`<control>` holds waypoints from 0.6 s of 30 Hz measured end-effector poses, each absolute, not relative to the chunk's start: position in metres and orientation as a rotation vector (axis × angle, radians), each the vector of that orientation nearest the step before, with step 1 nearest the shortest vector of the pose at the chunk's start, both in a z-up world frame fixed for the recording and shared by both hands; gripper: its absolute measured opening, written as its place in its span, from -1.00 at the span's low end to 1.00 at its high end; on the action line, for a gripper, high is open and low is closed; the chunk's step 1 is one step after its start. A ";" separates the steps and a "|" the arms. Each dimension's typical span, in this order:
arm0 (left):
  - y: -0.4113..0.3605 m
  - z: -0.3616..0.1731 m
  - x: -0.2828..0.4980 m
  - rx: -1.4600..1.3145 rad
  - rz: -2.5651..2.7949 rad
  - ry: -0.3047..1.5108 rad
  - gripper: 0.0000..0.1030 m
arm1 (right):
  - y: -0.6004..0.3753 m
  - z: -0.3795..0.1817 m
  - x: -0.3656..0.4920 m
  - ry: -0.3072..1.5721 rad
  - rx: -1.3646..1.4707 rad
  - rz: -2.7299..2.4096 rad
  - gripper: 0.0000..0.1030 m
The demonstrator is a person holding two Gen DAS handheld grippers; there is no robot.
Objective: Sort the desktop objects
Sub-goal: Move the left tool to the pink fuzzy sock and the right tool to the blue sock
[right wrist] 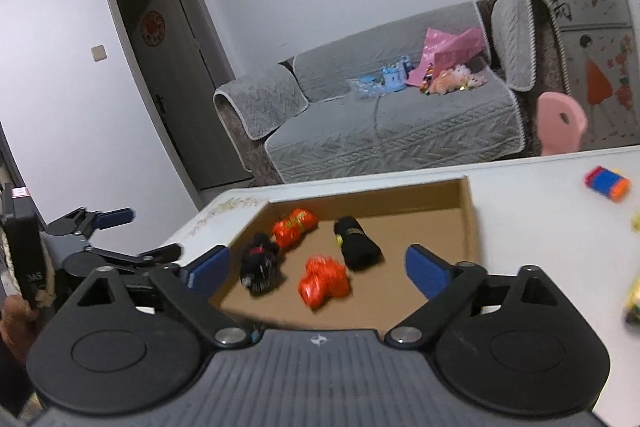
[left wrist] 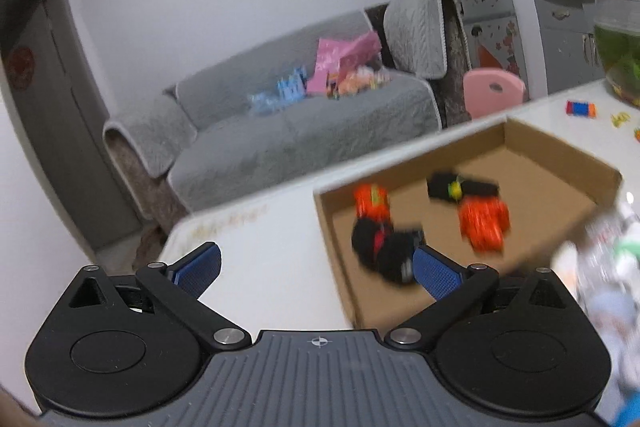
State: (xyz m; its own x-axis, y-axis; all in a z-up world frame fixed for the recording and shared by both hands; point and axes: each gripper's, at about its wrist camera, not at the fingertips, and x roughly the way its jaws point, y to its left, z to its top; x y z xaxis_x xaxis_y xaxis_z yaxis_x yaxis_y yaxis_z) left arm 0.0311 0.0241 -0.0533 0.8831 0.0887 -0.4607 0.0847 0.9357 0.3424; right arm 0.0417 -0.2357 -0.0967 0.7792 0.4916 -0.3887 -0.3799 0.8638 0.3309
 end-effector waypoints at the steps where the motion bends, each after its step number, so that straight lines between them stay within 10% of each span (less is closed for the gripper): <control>1: 0.026 -0.058 0.021 0.362 -0.002 0.503 1.00 | -0.237 -0.099 0.037 0.486 0.234 0.467 0.84; 18: 0.013 -0.103 -0.050 0.346 -0.186 0.588 1.00 | -0.239 -0.142 -0.024 0.449 0.233 0.495 0.86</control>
